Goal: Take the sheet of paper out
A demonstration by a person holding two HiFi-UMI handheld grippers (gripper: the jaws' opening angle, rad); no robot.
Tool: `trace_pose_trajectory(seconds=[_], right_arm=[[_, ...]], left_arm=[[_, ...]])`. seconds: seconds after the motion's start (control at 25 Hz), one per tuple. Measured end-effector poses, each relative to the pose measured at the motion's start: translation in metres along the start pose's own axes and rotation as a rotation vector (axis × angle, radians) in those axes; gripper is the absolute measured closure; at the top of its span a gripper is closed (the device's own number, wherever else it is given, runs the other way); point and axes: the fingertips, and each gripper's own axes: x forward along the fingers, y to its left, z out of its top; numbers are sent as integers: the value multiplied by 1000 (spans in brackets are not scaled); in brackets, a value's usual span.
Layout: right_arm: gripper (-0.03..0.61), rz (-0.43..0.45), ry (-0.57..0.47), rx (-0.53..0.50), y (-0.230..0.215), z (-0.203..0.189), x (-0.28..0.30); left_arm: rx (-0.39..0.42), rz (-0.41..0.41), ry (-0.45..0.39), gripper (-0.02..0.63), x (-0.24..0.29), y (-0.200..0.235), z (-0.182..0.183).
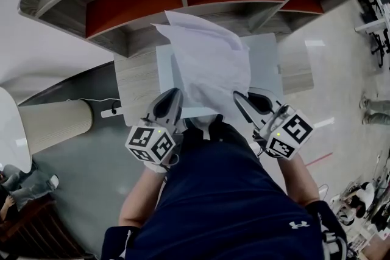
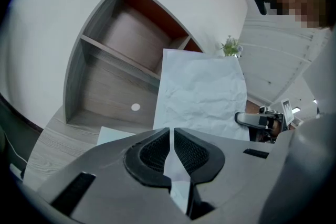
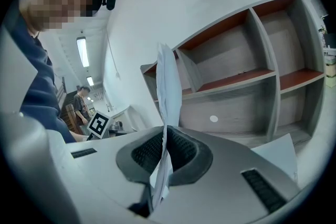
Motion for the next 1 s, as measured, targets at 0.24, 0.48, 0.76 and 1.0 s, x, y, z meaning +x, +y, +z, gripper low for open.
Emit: trace_pose_trajectory(seconds=[0.24,0.48,0.76,1.0], right_arm=[[564,12,0,-16,2,4,-2],[563,5,-19,-15,3,6,-1],[564,31,-22,-17,7,7,-2],[563,32,-34,-25,6,10,0]], left_arm=[[-9,6,1,575,0,6,-1],[-13,9,-11,575,-1,6,2],[-19,27,-10,575,-1,7,2],[-19,27,-14,575,0,11,2]])
